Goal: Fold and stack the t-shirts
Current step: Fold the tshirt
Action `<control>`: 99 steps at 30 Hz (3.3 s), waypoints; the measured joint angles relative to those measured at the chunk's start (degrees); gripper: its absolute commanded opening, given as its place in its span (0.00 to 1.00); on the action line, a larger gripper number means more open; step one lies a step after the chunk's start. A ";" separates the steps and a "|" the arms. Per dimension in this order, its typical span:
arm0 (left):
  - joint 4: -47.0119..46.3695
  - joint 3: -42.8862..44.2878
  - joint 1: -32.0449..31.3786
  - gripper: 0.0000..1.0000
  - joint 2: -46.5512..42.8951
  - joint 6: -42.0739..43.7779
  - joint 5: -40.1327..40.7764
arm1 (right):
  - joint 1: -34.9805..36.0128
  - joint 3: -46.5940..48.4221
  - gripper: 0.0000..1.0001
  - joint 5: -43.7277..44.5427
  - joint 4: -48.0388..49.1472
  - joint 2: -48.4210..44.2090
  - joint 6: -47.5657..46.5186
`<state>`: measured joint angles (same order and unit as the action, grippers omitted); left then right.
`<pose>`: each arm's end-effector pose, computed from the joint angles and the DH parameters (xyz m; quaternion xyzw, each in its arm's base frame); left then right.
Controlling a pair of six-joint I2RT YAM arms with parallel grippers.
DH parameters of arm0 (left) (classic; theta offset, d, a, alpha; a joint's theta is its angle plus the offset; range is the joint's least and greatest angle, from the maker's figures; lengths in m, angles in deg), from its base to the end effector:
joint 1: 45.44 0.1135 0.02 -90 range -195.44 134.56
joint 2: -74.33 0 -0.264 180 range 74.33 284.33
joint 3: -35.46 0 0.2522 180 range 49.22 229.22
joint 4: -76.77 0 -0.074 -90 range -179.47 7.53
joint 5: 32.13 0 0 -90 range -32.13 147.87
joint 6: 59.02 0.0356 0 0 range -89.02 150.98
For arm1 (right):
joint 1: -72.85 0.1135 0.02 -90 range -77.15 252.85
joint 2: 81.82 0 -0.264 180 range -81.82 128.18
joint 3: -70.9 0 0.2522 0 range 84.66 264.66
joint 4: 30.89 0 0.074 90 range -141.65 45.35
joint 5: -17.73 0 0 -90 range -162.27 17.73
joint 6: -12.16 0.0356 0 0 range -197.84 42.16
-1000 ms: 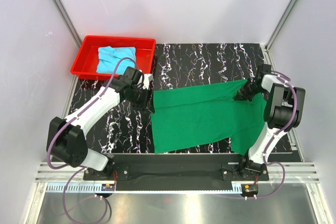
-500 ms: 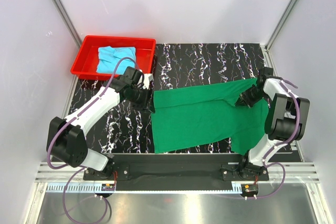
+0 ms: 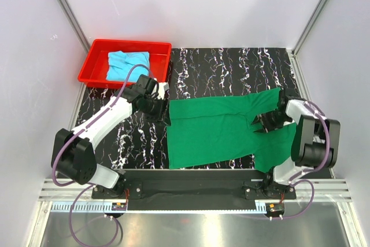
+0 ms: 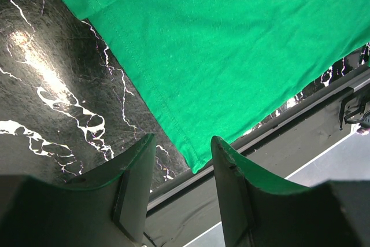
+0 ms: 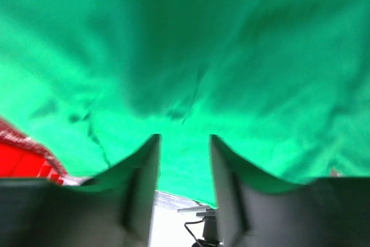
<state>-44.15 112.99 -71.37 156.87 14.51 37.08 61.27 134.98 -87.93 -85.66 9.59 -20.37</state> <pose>0.2497 -0.1355 0.2567 0.1194 0.9520 -0.2437 0.1420 0.2620 -0.0439 0.1544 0.5524 0.8196 0.1518 0.0099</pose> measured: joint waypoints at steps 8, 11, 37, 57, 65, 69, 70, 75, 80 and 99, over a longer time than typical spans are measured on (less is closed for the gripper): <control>-0.22 -0.09 0.00 0.49 0.02 0.02 0.02 | 0.13 14.60 0.62 9.81 -6.10 -3.85 -9.68; -0.48 -0.02 0.00 0.49 0.35 0.02 0.02 | 0.11 20.92 0.61 14.69 -5.57 -2.58 -15.28; -5.79 18.84 0.02 0.42 27.71 -4.61 7.96 | -3.91 62.58 0.51 22.64 -3.06 38.99 -37.46; -5.84 20.50 0.02 0.42 31.87 -6.36 13.42 | -4.26 58.31 0.15 22.47 -2.58 39.39 -38.62; -5.99 20.44 0.02 0.42 34.05 -7.13 14.84 | -5.11 56.68 0.00 28.70 -0.48 39.74 -32.76; -6.12 20.39 0.07 0.42 34.18 -7.56 15.10 | -5.57 55.67 0.00 30.18 0.96 39.74 -29.57; -6.14 20.37 0.09 0.42 34.18 -7.58 15.21 | -5.57 55.67 0.00 30.23 1.27 39.76 -28.92; -6.51 20.22 0.13 0.42 34.18 -8.17 15.41 | -5.57 59.82 0.00 29.99 1.31 42.40 -26.82; -7.65 20.35 0.13 0.42 34.45 -9.35 15.41 | -5.33 70.07 0.00 28.96 1.20 48.70 -25.86; -4.66 18.78 -4.52 0.69 21.73 -7.74 20.98 | -4.50 86.51 0.77 28.74 -8.87 52.83 -29.46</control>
<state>-48.80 131.76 -75.89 178.59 6.77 58.06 56.77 221.49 -59.19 -94.54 62.42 -49.83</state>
